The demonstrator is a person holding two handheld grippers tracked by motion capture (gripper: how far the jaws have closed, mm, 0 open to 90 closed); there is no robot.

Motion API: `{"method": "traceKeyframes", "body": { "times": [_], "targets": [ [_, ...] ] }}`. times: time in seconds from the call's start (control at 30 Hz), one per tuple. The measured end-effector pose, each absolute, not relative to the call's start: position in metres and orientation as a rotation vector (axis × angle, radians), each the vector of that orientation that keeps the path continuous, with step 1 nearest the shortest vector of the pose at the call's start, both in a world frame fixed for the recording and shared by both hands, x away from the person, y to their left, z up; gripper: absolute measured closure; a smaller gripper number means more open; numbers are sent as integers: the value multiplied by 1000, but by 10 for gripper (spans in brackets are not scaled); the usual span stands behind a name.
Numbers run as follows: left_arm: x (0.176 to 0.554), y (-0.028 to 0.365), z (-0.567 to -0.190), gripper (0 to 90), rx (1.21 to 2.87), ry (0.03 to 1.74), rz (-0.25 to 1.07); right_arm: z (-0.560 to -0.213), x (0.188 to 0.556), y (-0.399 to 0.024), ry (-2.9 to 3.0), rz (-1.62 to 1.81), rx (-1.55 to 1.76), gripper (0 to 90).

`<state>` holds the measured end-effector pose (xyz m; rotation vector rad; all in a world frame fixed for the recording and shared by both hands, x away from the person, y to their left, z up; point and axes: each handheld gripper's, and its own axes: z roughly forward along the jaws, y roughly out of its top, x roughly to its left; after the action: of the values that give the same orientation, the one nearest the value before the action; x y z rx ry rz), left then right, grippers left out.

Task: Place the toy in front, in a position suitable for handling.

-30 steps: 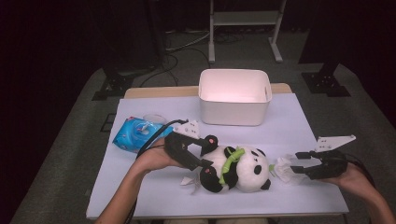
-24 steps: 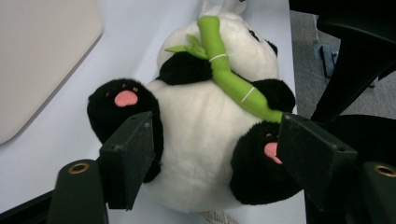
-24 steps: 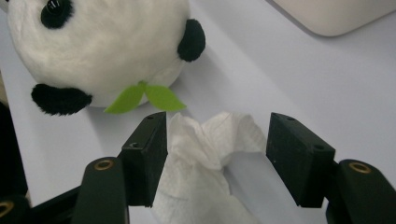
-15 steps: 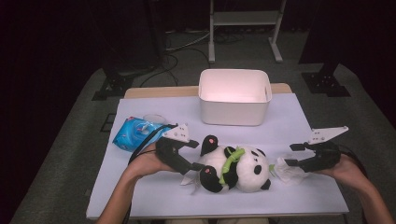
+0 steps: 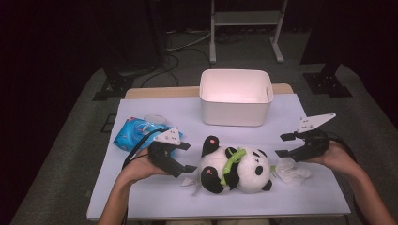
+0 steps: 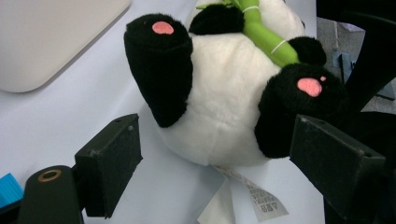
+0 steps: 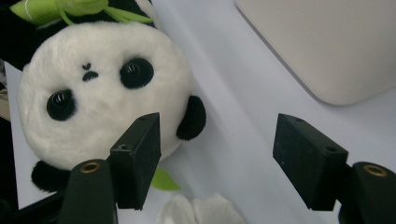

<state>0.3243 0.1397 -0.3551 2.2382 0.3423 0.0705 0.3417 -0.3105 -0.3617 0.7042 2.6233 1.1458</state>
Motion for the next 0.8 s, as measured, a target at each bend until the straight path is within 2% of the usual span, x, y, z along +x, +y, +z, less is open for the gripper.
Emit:
{"method": "traceKeyframes", "body": {
  "times": [0.17,0.8],
  "targets": [
    [326,141,-361,114,2258,353,92,-355,352,-298,2643,1152,663,312],
    [328,148,-371,104,2276,380,90,-335,372,-259,2691,1090,525,307]
  ]
}}
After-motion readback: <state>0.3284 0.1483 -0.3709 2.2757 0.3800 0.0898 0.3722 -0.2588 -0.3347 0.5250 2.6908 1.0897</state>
